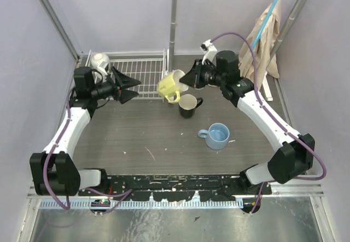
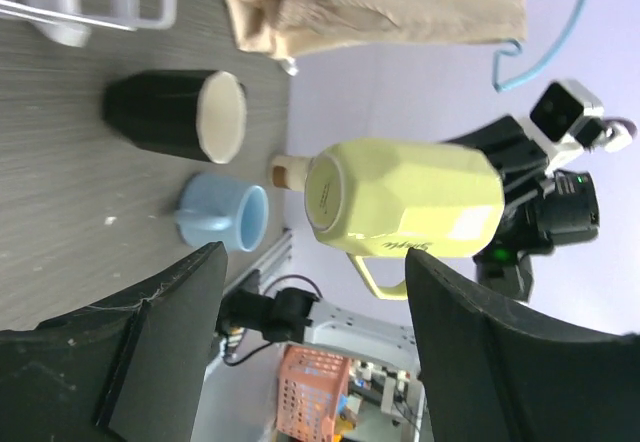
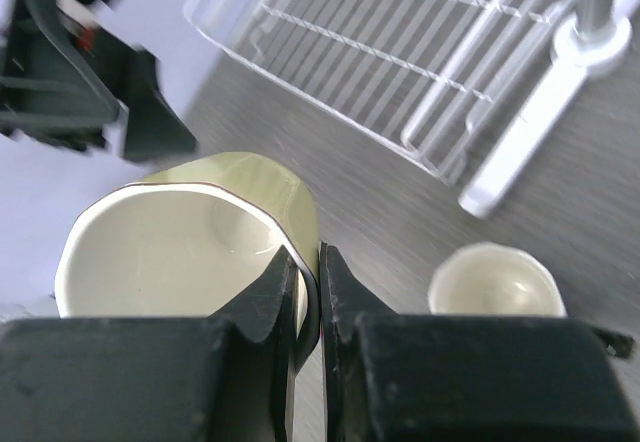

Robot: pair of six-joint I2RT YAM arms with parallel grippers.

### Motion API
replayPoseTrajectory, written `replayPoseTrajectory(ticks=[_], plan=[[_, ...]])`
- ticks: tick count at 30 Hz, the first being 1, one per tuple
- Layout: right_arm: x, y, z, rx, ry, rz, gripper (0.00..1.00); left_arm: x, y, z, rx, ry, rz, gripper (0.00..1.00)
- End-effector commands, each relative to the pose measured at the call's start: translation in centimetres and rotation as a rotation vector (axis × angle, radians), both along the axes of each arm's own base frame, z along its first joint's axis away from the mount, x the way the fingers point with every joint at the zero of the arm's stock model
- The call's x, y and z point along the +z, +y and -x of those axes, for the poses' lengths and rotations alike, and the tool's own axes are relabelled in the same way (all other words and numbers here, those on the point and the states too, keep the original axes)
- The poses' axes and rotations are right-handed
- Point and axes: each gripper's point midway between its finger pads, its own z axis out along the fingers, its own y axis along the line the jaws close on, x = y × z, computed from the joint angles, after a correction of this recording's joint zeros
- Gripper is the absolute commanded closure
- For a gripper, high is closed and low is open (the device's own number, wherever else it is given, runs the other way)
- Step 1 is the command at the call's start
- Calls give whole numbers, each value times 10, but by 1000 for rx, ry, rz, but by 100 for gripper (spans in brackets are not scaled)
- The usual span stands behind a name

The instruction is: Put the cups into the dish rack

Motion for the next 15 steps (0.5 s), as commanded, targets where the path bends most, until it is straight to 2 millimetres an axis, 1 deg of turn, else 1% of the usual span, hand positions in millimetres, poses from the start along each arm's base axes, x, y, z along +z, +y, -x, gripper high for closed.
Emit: replayPoseTrajectory(ticks=[1,3,5,6,8,11,15], plan=[[121,11,4,18,-180,-374,99,57,-37,26,-132,-123,134,20],[135,9,2,10,-209,-447,99,62,-53,34,-166,-125,156,20],[144,7,-1,4,-229,-499,99,69,-66,39,-183,-140,176,20],[147,4,-3,-10,-232,-524,99,70,-74,43,-189,-144,177,20],[159,-1,-3,-17,-266,-593,99,70,-82,44,-184,-155,173,20],[164,-5,-3,-29,-261,-669,99,79,-90,42,-171,-200,197,20],[164,-10,-5,-48,-259,-723,99,90,-101,42,-177,-230,240,20]])
